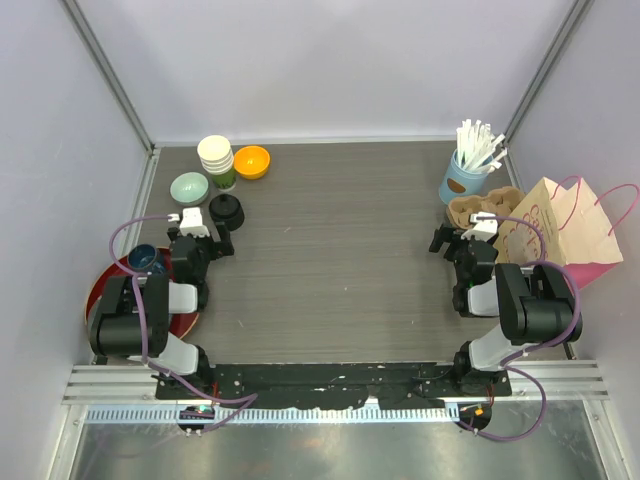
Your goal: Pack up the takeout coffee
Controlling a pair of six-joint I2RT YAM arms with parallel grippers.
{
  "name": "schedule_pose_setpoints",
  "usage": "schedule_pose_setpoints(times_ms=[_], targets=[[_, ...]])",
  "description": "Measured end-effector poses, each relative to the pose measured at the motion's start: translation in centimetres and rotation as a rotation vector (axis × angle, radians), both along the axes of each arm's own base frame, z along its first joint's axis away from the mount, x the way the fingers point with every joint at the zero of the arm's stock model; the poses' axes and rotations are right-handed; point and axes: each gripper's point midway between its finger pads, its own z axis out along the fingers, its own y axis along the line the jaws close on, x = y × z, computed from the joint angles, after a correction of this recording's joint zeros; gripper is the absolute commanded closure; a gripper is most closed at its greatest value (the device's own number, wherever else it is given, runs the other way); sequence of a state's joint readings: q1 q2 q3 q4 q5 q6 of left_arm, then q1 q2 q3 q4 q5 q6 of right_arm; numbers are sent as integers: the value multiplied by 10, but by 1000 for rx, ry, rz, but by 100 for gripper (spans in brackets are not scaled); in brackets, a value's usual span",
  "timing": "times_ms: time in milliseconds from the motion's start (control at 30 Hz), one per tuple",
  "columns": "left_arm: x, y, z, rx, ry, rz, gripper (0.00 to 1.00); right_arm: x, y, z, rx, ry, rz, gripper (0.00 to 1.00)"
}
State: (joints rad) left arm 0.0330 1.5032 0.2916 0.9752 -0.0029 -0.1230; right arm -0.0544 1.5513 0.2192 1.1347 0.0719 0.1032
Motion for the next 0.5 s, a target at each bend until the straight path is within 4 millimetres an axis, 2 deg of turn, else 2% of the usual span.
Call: schedule_pose_setpoints(times_ms=[367,500], targets=[[0,-2,0,-2,0,-12,0,0,5,3,-7,-2,33,8],[-1,-6,-2,-5,33,-33,3,-2,5,27,-17,-43,37,8]])
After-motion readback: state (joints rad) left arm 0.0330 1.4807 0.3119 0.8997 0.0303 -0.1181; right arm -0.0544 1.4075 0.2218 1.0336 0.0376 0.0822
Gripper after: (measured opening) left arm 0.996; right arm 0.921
